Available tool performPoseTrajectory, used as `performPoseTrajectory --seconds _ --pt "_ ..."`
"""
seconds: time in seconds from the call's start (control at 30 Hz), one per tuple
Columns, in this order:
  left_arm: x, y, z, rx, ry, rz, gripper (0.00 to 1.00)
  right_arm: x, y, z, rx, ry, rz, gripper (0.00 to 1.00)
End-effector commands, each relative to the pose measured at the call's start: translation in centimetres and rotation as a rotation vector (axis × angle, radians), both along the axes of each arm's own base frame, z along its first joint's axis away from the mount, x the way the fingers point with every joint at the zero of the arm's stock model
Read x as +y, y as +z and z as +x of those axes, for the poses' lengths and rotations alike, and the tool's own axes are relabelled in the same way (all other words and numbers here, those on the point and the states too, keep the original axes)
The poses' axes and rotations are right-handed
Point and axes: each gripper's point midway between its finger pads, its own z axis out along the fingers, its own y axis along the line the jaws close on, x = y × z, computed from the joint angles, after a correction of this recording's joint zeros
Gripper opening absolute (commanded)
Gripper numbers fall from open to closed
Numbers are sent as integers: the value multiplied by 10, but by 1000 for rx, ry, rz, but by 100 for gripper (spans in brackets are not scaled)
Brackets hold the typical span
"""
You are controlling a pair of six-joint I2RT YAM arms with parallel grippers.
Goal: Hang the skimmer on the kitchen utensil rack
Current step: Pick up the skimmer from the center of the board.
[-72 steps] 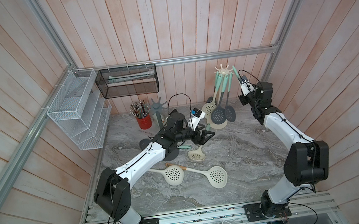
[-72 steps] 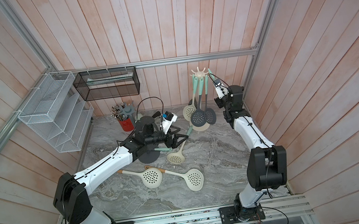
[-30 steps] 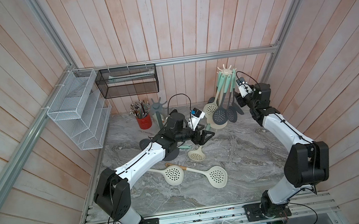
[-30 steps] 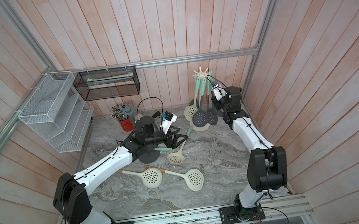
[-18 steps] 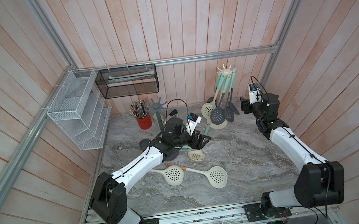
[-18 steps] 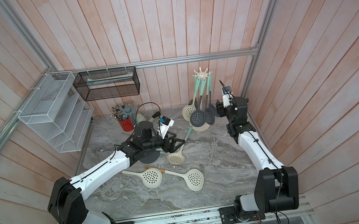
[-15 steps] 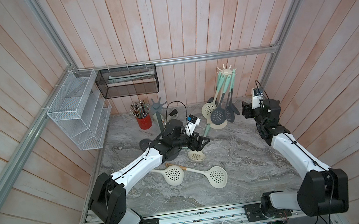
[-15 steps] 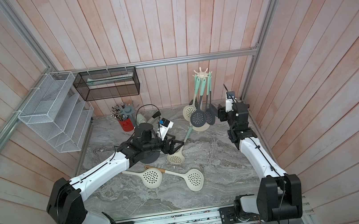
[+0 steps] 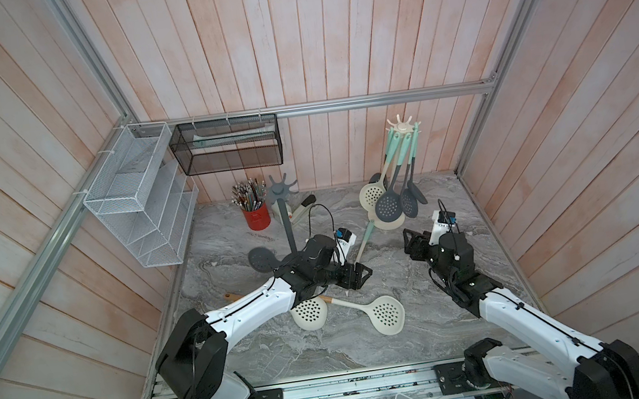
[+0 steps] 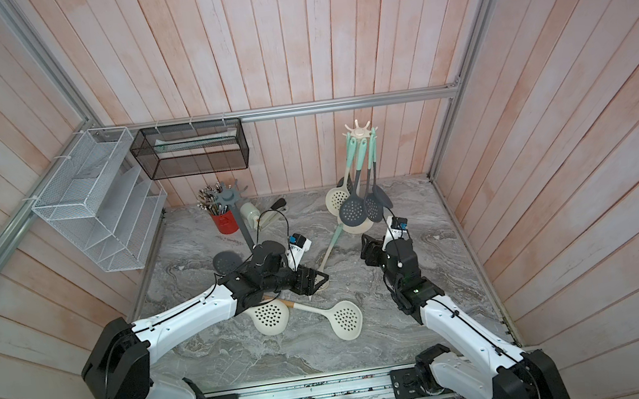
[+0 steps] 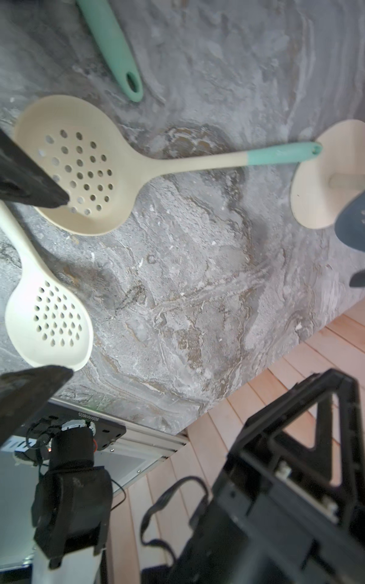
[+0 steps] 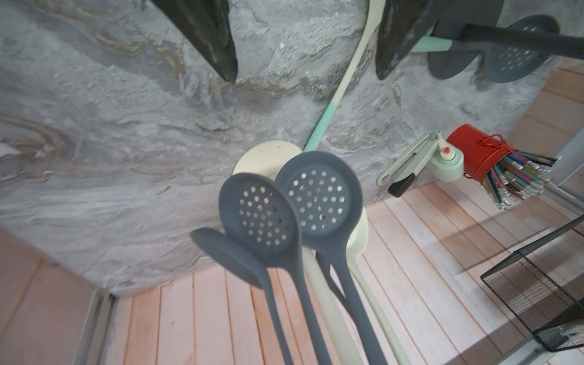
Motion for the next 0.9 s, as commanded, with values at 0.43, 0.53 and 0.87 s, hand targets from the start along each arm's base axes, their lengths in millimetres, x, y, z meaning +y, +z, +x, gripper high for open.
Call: performPoseTrajectory --seconds 0.43,0.53,0.87 --pt "23 -56 0 333 488 96 67 23 -32 -5 117 54 134 71" --pt "25 -63 0 391 572 81 67 24 -32 -6 116 69 146 71" --pt "36 -64 13 466 818 -6 67 26 -39 -12 128 96 160 71"
